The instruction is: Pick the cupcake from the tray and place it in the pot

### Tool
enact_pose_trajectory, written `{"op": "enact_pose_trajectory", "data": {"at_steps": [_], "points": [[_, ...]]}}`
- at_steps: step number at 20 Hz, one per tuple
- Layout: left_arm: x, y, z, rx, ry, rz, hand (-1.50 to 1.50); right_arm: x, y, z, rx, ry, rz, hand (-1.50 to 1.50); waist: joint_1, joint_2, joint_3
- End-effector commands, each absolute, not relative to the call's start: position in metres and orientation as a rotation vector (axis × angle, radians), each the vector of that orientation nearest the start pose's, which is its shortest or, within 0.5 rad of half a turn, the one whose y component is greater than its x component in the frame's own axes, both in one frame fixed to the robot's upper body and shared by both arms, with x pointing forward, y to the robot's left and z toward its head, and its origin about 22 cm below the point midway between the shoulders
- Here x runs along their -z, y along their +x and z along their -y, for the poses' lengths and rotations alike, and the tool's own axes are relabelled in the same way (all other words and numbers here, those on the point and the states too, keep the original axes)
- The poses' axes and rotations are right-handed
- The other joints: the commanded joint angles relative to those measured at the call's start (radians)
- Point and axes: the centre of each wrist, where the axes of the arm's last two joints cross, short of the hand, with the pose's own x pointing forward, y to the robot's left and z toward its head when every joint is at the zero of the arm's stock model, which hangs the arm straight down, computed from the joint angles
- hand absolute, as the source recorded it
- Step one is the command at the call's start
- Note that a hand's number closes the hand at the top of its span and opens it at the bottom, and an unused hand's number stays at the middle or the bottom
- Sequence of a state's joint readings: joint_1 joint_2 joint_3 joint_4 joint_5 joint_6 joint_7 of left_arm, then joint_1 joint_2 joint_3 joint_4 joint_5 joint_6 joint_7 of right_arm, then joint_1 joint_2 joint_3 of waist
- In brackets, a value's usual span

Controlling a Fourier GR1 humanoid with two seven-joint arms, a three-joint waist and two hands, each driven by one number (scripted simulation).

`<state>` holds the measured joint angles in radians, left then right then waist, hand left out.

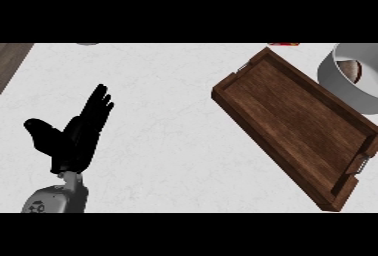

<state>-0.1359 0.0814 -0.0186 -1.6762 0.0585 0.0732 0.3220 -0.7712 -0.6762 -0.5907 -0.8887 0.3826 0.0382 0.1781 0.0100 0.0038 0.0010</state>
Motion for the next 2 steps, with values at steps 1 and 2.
{"op": "enact_pose_trajectory", "data": {"at_steps": [1, 2], "points": [[-0.064, 0.257, -0.227, 0.017, 0.012, 1.475, 0.0, -0.226, 0.339, 0.491, 0.224, -0.933, 1.565, -1.5, 0.001, -0.003, 0.0], [-0.047, 0.272, -0.24, 0.01, 0.023, 1.482, 0.0, -0.219, 0.331, 0.503, 0.246, -0.94, 1.559, -1.5, -0.009, 0.001, -0.001]]}}
